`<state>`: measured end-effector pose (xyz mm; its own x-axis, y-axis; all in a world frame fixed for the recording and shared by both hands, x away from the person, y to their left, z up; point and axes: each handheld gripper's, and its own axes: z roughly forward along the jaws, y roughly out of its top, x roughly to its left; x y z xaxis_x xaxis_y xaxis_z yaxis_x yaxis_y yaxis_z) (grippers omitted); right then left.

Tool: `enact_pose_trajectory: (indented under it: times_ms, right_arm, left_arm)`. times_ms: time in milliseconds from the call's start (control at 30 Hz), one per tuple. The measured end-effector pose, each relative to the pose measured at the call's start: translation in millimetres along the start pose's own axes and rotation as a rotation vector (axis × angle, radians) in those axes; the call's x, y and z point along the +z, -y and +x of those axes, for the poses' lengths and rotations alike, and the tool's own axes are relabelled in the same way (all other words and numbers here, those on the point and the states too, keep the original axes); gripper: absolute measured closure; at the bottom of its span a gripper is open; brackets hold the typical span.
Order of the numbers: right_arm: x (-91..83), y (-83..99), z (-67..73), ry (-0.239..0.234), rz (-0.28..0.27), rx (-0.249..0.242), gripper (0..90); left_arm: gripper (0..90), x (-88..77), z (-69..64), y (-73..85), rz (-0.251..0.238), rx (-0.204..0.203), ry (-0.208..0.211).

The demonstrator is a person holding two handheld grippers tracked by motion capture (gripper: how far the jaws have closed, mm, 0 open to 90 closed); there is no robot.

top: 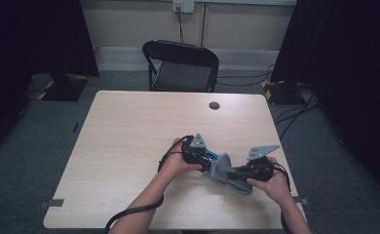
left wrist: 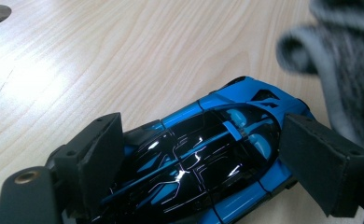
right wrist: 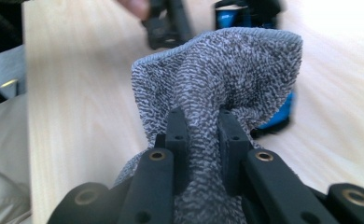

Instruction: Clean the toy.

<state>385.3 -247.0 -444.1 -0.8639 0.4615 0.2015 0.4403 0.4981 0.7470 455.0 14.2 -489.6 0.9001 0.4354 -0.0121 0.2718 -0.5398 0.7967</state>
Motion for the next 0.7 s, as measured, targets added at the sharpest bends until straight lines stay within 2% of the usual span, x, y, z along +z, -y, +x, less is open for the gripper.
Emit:
enact_pose_trajectory:
  times_ms: [67,200,367,500,700]
  right_arm:
    - [-5.1,0.5,-4.8,0.016,-0.013,0.017,78.5]
    - [-14.6,1.3,-14.3,0.075,-0.034,0.044,78.6]
    - [-21.7,5.6,-29.3,0.175,-0.015,0.084,78.6]
    - [-18.9,7.7,-42.0,0.226,-0.023,0.112,78.6]
    - [-2.2,2.3,-53.8,0.302,0.004,0.119,78.4]
  left_arm:
    - [14.6,-0.3,0.5,-0.1,0.004,0.006,0.002]
    - [14.6,-0.2,1.0,-0.8,0.009,0.006,0.005]
    - [14.6,-0.2,0.8,-0.7,0.008,0.007,0.005]
    - [14.6,0.1,0.3,-0.9,0.008,0.006,0.005]
    - [14.7,0.8,-0.8,-0.9,0.004,0.006,0.009]
